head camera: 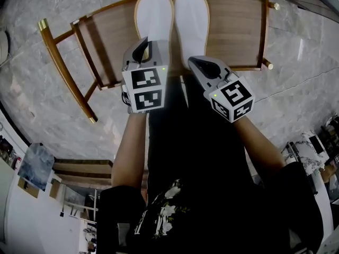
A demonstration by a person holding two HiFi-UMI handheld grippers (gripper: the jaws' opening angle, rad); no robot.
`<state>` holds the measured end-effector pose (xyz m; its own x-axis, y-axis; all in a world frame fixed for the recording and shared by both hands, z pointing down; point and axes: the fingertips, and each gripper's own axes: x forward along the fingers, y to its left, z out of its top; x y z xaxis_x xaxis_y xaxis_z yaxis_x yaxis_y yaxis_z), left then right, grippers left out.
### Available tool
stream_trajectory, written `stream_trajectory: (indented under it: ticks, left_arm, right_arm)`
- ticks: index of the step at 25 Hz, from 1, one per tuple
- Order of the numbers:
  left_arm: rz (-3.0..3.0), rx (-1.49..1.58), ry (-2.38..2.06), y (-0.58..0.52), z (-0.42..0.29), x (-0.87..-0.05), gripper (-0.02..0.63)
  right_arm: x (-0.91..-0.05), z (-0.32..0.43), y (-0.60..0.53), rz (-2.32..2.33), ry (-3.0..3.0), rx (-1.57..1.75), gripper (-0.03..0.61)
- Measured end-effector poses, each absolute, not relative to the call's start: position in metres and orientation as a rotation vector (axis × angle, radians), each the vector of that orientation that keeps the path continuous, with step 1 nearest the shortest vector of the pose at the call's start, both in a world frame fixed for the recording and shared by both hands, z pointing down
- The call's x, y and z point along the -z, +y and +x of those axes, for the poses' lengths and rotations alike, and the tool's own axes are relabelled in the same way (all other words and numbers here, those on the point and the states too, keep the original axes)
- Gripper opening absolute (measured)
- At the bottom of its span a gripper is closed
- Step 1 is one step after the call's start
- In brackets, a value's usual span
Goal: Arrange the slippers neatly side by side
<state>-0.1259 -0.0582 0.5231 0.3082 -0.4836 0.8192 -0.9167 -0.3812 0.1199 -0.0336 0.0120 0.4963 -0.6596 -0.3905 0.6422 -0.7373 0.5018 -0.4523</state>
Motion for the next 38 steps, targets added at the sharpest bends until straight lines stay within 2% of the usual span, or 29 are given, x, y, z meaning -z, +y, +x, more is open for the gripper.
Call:
stream_trajectory:
  ticks: [29,38]
  left_arm:
    - [1.872,-0.875,-1.218,-0.049,-0.129,-0.540,0.012]
    - [1.871,-0.889,-1.171,-0.050,-0.123,-0.548,0.014]
  right_arm:
    - [-0.501,-0.027,0.013,0.962,-2.280,-1.024,0.002]
    - [-0.489,-0.022,-0.023,1.079,-2.346,-0.885,0.014]
